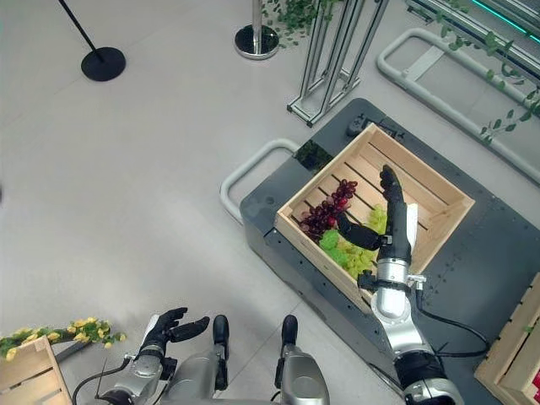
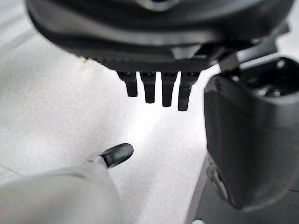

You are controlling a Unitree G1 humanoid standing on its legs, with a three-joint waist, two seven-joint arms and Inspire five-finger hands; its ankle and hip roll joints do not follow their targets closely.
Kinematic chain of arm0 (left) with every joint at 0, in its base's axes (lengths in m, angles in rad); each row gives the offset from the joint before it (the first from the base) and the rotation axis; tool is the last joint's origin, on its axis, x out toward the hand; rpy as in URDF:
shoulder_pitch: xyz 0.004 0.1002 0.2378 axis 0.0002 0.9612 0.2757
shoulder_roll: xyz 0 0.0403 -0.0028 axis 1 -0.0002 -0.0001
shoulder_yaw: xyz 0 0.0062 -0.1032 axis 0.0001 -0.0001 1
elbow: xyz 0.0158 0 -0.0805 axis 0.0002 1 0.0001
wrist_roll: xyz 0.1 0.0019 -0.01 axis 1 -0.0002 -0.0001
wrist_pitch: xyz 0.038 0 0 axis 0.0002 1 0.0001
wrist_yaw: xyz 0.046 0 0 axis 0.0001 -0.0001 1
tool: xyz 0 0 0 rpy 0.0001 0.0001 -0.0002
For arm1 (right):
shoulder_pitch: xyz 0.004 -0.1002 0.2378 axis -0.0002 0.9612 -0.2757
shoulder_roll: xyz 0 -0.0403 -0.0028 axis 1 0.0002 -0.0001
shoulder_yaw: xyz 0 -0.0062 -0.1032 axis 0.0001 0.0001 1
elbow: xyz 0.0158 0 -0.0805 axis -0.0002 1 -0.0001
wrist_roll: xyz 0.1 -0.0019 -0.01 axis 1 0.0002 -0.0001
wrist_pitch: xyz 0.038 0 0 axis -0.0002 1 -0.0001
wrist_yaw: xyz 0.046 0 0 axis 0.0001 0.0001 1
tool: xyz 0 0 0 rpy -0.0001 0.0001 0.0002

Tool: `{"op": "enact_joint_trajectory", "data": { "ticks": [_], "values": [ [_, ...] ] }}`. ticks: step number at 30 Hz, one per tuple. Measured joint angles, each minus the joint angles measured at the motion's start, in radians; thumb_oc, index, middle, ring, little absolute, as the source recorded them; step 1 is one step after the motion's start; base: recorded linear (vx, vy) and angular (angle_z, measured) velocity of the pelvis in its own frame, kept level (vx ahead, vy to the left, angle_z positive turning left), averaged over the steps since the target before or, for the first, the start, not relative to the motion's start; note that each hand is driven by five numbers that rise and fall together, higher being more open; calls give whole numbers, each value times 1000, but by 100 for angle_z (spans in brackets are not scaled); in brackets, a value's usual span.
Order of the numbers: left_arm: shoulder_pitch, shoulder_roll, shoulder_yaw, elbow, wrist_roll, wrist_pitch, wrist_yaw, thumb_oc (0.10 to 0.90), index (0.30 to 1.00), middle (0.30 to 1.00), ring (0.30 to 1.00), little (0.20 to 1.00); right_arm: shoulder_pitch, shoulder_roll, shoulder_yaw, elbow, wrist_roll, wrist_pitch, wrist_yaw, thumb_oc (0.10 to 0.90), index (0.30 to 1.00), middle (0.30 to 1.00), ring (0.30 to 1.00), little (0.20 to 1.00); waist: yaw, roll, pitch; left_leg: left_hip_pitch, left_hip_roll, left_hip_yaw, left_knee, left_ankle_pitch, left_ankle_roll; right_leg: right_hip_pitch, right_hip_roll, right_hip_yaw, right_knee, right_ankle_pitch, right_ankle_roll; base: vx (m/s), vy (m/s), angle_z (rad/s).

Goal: Pick up the fruits from the basket on one side to the basket on the other side

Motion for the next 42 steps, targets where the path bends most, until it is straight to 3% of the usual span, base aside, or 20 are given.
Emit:
{"op": "enact_joint_trajectory", "data": {
  "ticks": [4, 8, 10, 15, 23, 42],
  "values": [
    [-10, 29, 6, -60, -8, -4, -16, 800, 900, 900, 900, 900, -84, -101, 12, 3, -119, 135, -16, 800, 900, 900, 900, 900, 17, -4, 42, -33, 0, -23, 34, -1, 0, -3, -1, -26, 4, 0, 0, -39, -81, 18],
    [-24, 73, -2, -135, -42, -29, -38, 800, 900, 900, 900, 900, -220, -249, 91, 52, -273, 276, -20, 800, 900, 900, 900, 900, 44, -6, 100, -109, 1, -44, 89, -5, -2, -61, -1, -46, 44, -4, -7, -82, -82, 17],
    [-49, 95, -19, -153, -70, -39, -56, 800, 900, 900, 900, 900, -305, -326, 174, 103, -314, 333, -20, 800, 900, 900, 900, 900, 57, -6, 133, -146, 1, -58, 118, -6, -3, -91, -2, -54, 68, -6, -9, -103, -90, 14],
    [-70, 148, -44, -237, -155, -79, -84, 800, 900, 900, 900, 900, -495, -403, 355, 230, -388, 432, 2, 800, 900, 900, 900, 900, 86, -3, 157, -242, -2, -83, 181, -7, -1, -183, -12, -76, 148, -23, -18, -70, -37, 12],
    [-79, 192, -62, -325, -220, -100, -105, 800, 900, 900, 900, 900, -531, -426, 400, 303, -420, 450, 83, 800, 900, 900, 900, 900, 133, -5, 170, -318, -19, -102, 286, -30, 9, -279, -51, -79, 326, -97, -23, -26, 3, 10],
    [-47, 203, -61, -330, -236, -100, -109, 800, 900, 900, 900, 900, -430, -420, 347, 354, -338, 467, 132, 800, 900, 900, 900, 900, 89, -2, 173, -381, -33, -83, 359, -47, 24, -362, -80, -50, 423, -110, -14, -15, 20, -2]
  ]
}}
